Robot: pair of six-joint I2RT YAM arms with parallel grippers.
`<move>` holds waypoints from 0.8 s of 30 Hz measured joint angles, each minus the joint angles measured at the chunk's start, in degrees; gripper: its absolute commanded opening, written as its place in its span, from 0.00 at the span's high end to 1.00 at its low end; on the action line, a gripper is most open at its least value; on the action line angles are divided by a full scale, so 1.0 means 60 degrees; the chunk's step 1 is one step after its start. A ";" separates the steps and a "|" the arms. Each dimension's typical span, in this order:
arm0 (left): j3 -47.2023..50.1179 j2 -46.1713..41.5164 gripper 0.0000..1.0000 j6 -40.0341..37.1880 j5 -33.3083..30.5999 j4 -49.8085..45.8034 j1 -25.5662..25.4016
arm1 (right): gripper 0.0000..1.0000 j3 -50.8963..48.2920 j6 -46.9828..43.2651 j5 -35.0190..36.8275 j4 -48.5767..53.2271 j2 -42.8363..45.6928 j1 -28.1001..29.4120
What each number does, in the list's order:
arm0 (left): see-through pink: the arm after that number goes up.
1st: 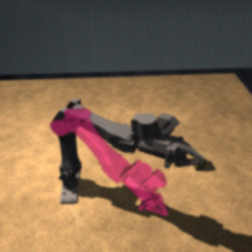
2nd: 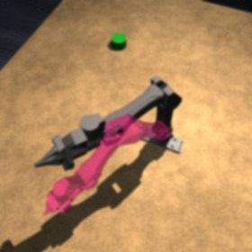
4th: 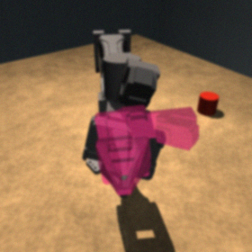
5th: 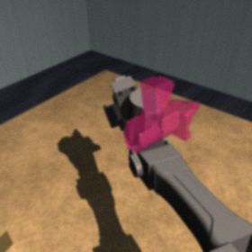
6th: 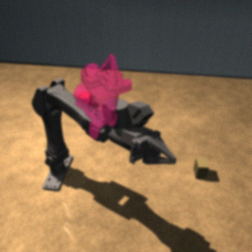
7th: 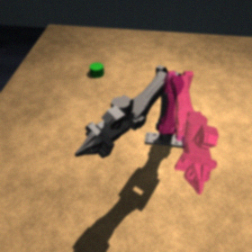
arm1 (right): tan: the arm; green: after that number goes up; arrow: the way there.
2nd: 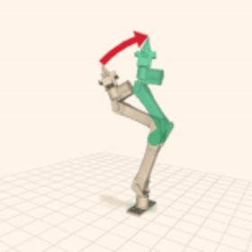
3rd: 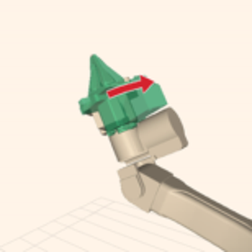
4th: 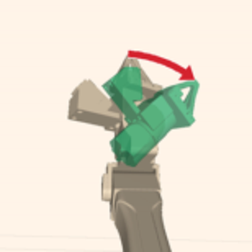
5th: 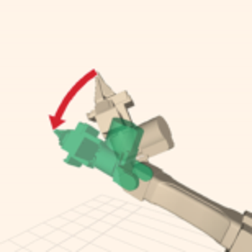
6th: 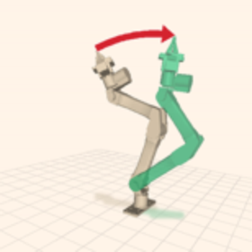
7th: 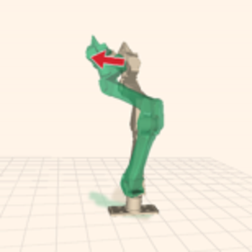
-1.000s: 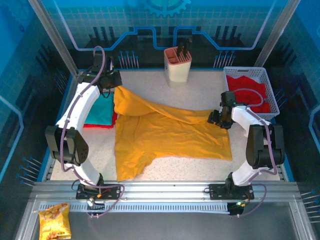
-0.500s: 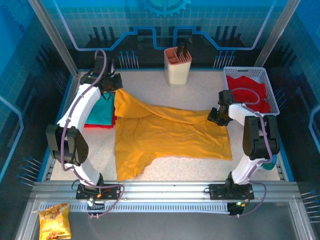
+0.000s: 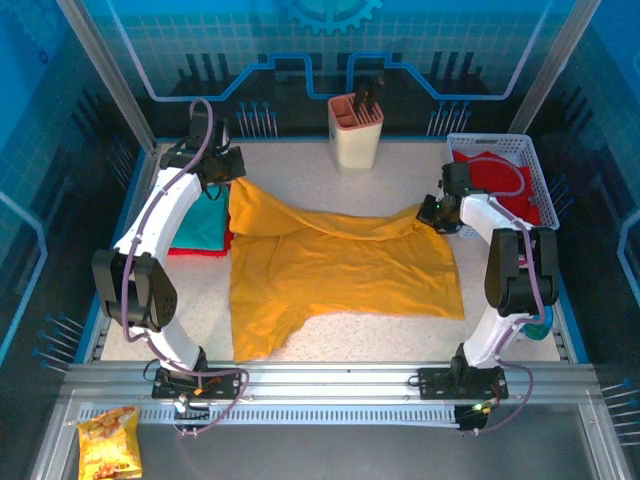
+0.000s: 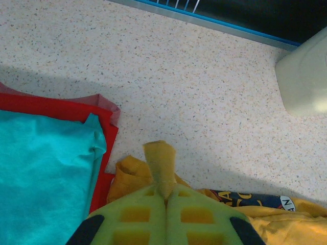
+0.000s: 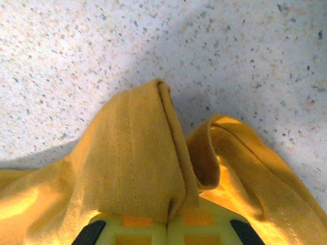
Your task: Fold and stack the t-shirts
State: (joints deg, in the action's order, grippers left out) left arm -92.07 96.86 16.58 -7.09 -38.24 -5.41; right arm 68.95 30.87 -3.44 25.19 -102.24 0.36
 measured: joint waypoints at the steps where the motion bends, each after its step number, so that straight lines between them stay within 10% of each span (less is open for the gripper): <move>1: 0.0000 0.0000 1.00 0.0000 0.0000 0.0000 0.0000 | 1.00 0.0080 0.0033 -0.0124 0.0051 -0.0004 -0.0040; 24: -0.1785 0.2073 1.00 -0.0630 0.0514 0.1599 0.0255 | 1.00 0.2532 0.0630 -0.1501 0.0554 -0.1071 -0.0663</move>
State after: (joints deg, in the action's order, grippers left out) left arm -102.78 109.30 12.80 -4.01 -28.64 -3.88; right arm 84.14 34.65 -12.45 28.51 -108.66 -3.62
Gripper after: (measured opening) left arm 0.053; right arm 0.061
